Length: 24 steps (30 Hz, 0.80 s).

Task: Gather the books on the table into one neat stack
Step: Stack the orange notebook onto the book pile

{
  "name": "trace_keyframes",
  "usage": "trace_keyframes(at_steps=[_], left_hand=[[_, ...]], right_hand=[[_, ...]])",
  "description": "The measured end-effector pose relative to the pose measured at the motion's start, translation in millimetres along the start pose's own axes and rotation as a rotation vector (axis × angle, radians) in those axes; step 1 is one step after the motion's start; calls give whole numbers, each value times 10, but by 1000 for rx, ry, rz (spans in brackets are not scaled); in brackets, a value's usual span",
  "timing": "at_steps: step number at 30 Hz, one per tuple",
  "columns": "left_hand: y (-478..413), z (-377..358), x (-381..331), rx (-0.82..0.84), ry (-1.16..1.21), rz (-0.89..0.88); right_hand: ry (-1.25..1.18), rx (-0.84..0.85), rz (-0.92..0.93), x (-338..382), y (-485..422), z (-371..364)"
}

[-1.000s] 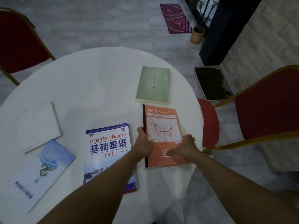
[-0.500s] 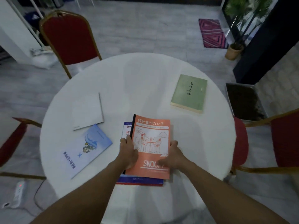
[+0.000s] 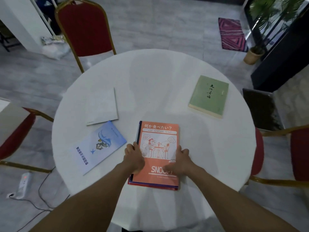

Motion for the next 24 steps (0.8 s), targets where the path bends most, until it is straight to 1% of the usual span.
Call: trace_keyframes(at_steps=[3,9,17,24], left_hand=[[1,15,1,-6,14,-2],[-45,50,1,42,-50,-25],[-59,64,21,70,-128,-31],[-23,51,44,89,-103,-38]], right_hand=[[-3,-12,-18,6,28,14],[42,-42,-42,7,93,-32],[15,-24,-42,22,106,-37],[1,-30,-38,9,104,-42]])
Point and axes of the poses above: each hand's wrist, its own y-axis away from the middle knuckle, its own z-axis out of the back of the hand, x = y × z, the point moved 7 cm from there along -y, towards the middle knuckle, and after that the axes turned 3 degrees about -z, right-handed, at the moved point
